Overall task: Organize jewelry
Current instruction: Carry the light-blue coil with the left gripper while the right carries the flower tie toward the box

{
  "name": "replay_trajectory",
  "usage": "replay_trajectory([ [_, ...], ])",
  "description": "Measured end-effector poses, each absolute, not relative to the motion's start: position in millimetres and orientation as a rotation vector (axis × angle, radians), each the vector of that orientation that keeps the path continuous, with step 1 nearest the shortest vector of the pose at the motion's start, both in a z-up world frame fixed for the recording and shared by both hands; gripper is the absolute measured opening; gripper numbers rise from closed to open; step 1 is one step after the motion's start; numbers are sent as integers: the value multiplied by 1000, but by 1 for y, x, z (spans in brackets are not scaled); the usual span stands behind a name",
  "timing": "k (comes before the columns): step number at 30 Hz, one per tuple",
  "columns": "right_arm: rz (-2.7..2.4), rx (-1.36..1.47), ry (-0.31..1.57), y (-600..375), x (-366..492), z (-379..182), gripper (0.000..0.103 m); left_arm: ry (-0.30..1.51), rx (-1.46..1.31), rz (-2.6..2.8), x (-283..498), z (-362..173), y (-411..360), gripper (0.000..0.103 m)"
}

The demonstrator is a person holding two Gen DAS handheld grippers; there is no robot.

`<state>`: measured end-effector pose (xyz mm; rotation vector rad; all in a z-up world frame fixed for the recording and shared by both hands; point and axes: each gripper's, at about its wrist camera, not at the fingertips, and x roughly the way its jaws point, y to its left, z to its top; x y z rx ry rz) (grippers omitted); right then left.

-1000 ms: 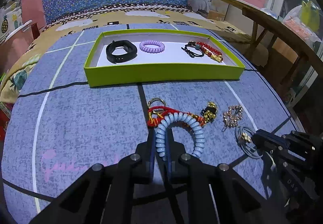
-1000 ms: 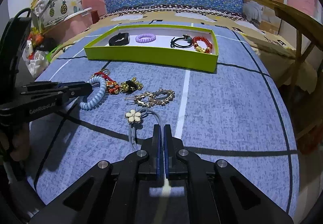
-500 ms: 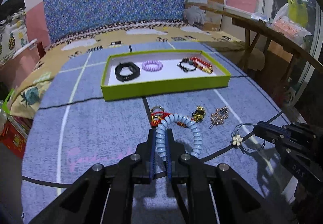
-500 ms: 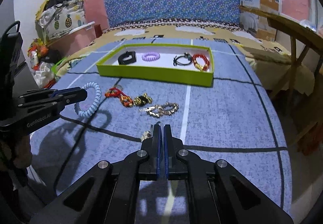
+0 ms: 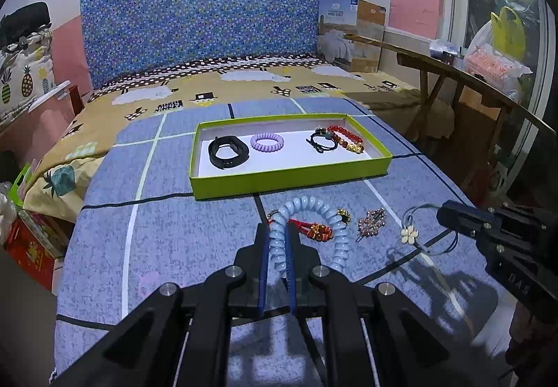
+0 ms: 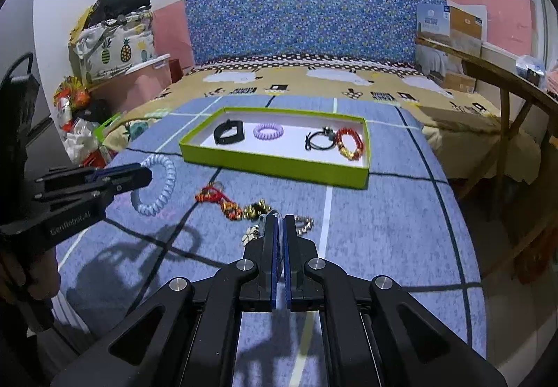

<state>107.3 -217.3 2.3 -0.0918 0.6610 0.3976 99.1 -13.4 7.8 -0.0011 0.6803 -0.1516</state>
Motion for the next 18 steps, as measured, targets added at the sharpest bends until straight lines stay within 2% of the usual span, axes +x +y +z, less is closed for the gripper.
replay_trajectory([
  [18, 409, -68, 627, -219, 160, 18, 2, 662, -20, -171, 139, 14, 0, 9],
])
